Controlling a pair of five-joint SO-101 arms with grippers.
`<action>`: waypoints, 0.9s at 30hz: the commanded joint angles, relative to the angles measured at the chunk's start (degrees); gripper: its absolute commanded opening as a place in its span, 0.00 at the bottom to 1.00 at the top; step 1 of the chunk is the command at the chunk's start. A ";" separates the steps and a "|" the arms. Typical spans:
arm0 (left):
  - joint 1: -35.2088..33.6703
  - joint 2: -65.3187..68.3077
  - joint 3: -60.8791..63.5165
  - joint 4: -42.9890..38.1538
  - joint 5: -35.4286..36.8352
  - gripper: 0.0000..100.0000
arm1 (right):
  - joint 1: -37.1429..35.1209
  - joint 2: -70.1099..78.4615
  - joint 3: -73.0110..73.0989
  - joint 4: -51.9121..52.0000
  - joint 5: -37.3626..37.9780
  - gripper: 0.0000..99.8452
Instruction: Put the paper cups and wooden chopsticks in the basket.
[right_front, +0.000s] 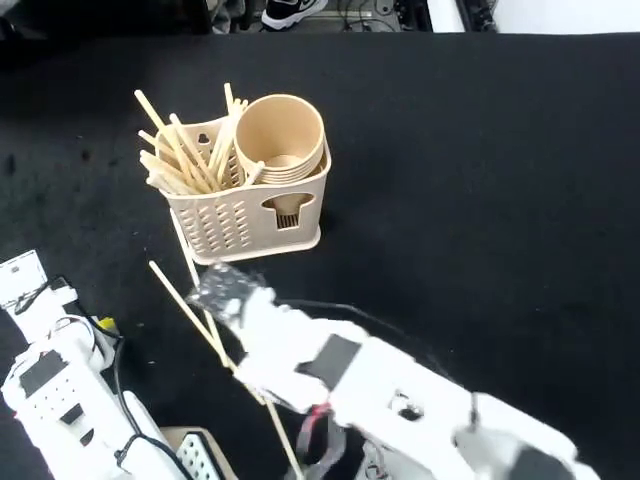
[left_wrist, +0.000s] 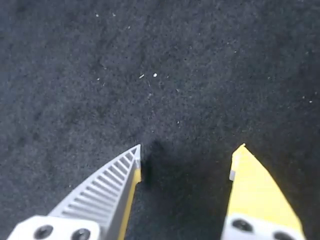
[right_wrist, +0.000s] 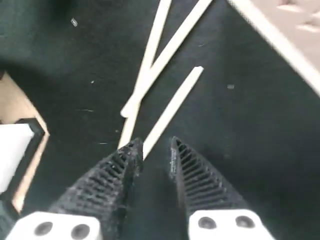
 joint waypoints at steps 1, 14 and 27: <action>-0.40 -0.35 0.22 -0.70 -0.53 0.28 | -2.37 12.35 -6.90 -2.99 -3.16 0.16; -0.48 -0.44 0.40 -0.70 -0.26 0.28 | -3.78 34.07 -20.44 -2.46 -5.45 0.10; -3.30 -19.87 4.79 8.53 -0.53 0.22 | -3.52 33.63 -20.18 -1.85 -3.78 0.01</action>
